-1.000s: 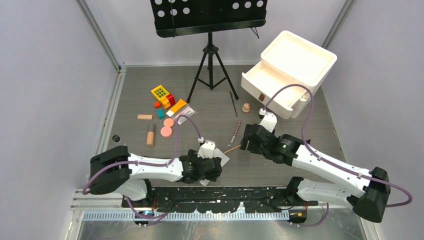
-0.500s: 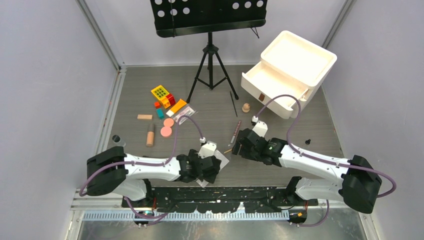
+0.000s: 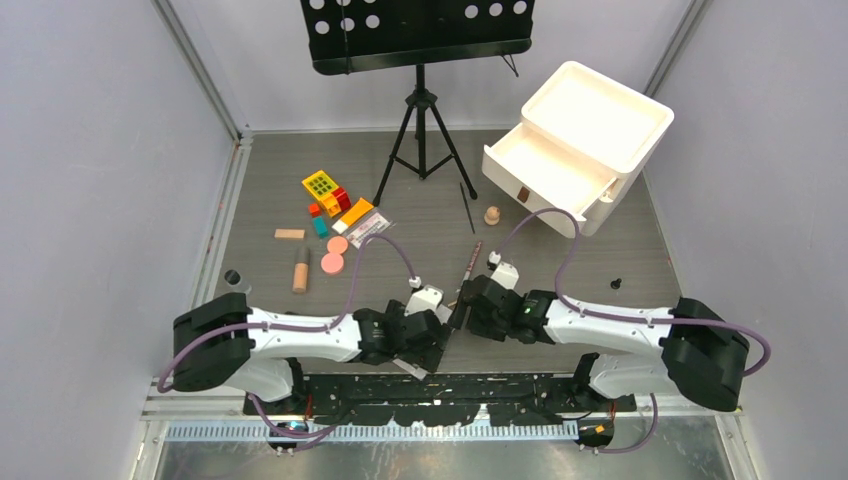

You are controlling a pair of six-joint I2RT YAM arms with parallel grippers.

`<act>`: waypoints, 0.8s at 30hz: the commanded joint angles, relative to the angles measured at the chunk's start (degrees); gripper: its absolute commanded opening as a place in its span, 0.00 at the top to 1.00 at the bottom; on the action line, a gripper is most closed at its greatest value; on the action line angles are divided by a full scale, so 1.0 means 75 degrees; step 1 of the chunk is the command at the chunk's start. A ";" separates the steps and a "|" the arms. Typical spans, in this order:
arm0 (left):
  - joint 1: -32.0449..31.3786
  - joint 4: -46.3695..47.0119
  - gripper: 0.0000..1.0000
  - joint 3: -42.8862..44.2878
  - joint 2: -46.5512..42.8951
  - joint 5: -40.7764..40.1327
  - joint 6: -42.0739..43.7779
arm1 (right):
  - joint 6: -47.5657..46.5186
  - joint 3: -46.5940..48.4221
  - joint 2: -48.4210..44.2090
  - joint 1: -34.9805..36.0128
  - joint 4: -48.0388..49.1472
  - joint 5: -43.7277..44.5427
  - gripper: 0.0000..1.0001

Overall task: Organize the makeup
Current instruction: Pick up the makeup tool from the corner of the board.

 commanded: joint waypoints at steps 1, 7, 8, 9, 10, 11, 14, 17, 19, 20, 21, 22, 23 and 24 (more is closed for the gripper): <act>-0.0078 0.0356 0.00 -0.0321 0.0026 0.0946 -0.0123 | 0.0476 -0.0095 0.0337 0.0200 0.0843 -0.0134 0.25; -0.0179 0.0930 0.00 -0.0520 0.0240 0.1031 -0.0146 | 0.0818 -0.0270 0.0677 0.0220 0.1343 -0.0265 0.25; -0.0184 0.0998 0.00 -0.0510 0.0286 0.1036 -0.0151 | 0.0852 -0.0290 0.0737 0.0215 0.1453 -0.0311 0.25; -0.0195 0.1035 0.00 -0.0492 0.0341 0.1037 -0.0162 | 0.0878 -0.0297 0.0790 0.0222 0.1493 -0.0340 0.25; -0.0216 0.1072 0.00 -0.0466 0.0392 0.1037 -0.0158 | 0.0912 -0.0298 0.0858 0.0220 0.1546 -0.0365 0.25; -0.0232 0.1103 0.00 -0.0436 0.0457 0.1031 -0.0163 | 0.0946 -0.0298 0.0918 0.0215 0.1565 -0.0391 0.25; -0.0297 0.1180 0.00 -0.0384 0.0644 0.1024 -0.0230 | 0.1115 -0.0356 0.1041 0.0207 0.1587 -0.0414 0.25; -0.0348 0.1221 0.00 -0.0343 0.0884 0.1054 -0.0251 | 0.1313 -0.0566 0.0988 0.0203 0.1743 -0.0346 0.25; -0.0374 0.1217 0.00 -0.0298 0.1049 0.1099 -0.0245 | 0.1416 -0.0741 0.0869 0.0188 0.1920 -0.0290 0.25; -0.0384 0.1215 0.00 -0.0281 0.1114 0.1112 -0.0240 | 0.1460 -0.0816 0.0780 0.0177 0.1995 -0.0253 0.25; -0.0398 0.1203 0.00 -0.0249 0.1167 0.1118 -0.0234 | 0.1484 -0.0878 0.0687 0.0173 0.2034 -0.0206 0.25; -0.0409 0.1200 0.00 -0.0236 0.1223 0.1129 -0.0225 | 0.1495 -0.0937 0.0589 0.0165 0.2074 -0.0153 0.25; -0.0415 0.1197 0.00 -0.0213 0.1255 0.1139 -0.0210 | 0.1492 -0.0982 0.0484 0.0173 0.2086 -0.0089 0.25; -0.0427 0.1172 0.00 -0.0194 0.1296 0.1132 -0.0199 | 0.1487 -0.1034 0.0366 0.0167 0.2088 -0.0021 0.25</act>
